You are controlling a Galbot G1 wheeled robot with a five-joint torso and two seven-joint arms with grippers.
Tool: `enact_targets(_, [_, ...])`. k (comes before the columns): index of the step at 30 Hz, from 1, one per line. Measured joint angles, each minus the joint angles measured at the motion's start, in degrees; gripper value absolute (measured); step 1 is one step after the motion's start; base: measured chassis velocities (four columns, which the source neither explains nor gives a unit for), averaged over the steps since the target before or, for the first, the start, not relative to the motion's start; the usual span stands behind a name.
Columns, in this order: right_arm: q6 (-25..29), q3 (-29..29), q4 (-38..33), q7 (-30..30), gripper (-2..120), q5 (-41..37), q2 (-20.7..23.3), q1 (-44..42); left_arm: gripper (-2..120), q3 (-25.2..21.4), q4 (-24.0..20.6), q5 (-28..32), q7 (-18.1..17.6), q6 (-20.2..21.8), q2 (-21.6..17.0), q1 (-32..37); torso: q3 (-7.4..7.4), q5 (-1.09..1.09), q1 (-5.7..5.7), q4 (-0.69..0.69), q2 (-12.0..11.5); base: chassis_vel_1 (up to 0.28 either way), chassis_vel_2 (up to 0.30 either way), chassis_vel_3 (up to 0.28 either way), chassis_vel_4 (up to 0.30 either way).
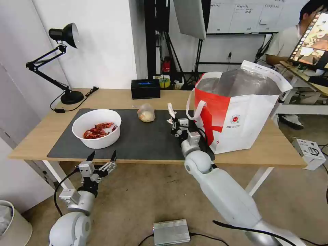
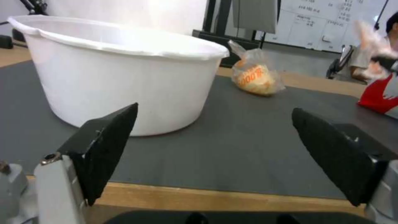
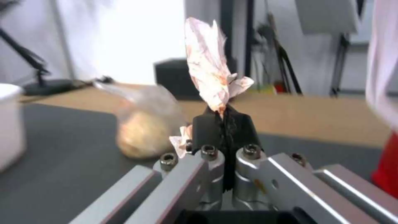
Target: Pick up the trash from the table and place it into the takeout bag.
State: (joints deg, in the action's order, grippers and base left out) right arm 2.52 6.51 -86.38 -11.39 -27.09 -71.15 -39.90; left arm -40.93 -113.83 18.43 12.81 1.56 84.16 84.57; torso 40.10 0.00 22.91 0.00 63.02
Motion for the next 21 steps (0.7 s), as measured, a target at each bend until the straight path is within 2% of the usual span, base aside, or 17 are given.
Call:
enact_targets(4, [2.7,-0.23,-3.0,3.5,0,1.09,2.16,-1.27,100,0.53,-0.04,-0.26,-0.03,0.06,0.1,0.14,0.0,0.01,0.0,0.0,0.0,0.0,0.0,0.0,0.0])
enact_targets(10, [8.17,-4.09,-8.47,10.26,0,3.13,6.35,-4.67,100,0.9,-0.37,-0.54,-0.06,0.08,0.02,0.43,0.0,0.0,0.0,-0.01,0.0,0.0,0.0,0.0,0.0])
enact_targets(15, [10.49,-6.92,-12.1,11.98,0,5.4,9.46,-6.43,100,0.98,-0.38,-0.55,-0.09,0.13,-0.42,0.34,0.0,0.01,0.0,0.0,0.0,0.0,0.0,0.0,0.0])
enact_targets(21, [14.27,-14.38,-18.92,12.33,0,9.58,14.7,-10.22,100,1.39,-0.36,-0.64,-0.07,0.13,-0.83,0.44,0.0,0.01,0.0,-0.01,0.0,0.0,0.0,0.0,0.0])
